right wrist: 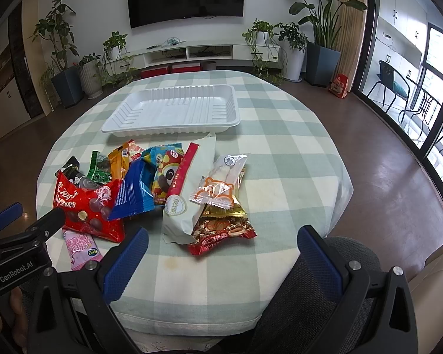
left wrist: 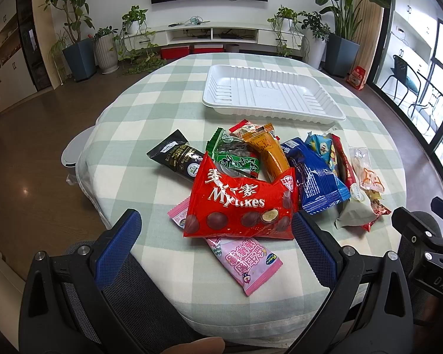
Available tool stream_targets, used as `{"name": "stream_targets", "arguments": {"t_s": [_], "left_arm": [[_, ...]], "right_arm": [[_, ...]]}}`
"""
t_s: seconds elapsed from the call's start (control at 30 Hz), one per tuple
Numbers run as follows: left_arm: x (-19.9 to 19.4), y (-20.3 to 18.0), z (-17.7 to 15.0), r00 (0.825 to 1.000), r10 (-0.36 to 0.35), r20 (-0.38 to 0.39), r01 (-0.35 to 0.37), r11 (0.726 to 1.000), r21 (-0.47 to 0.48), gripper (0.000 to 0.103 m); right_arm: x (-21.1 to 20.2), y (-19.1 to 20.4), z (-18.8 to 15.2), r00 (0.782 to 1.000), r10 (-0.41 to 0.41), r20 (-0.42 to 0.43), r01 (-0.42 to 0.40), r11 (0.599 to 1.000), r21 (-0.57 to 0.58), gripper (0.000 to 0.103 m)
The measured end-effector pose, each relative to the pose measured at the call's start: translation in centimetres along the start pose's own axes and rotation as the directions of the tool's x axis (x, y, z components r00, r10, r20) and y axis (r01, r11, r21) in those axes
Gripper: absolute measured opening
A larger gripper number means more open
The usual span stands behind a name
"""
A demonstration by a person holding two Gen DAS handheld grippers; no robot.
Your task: Organize snacks
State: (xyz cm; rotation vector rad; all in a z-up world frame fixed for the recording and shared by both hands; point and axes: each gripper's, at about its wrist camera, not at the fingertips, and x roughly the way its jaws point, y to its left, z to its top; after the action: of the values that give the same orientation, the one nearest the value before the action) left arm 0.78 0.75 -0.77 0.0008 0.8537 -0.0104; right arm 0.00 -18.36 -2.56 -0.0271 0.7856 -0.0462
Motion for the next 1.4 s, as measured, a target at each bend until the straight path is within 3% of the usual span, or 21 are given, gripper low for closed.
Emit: {"name": "stream_targets", "arguments": {"t_s": [1.1, 1.4], "left_arm": [[0.3, 0.1, -0.3, 1.000, 0.003, -0.004, -0.003, 1.000, 0.000, 0.103], [1.1, 0.8, -1.6, 0.999, 0.022, -0.024, -0.021, 0.999, 0.032, 0.103]], "right_arm": [[0.1, 0.0, 0.1, 1.000, 0.001, -0.007, -0.001, 1.000, 0.002, 0.103], [1.1, 0.1, -0.7, 0.998, 0.018, -0.053, -0.017, 1.000, 0.024, 0.103]]}}
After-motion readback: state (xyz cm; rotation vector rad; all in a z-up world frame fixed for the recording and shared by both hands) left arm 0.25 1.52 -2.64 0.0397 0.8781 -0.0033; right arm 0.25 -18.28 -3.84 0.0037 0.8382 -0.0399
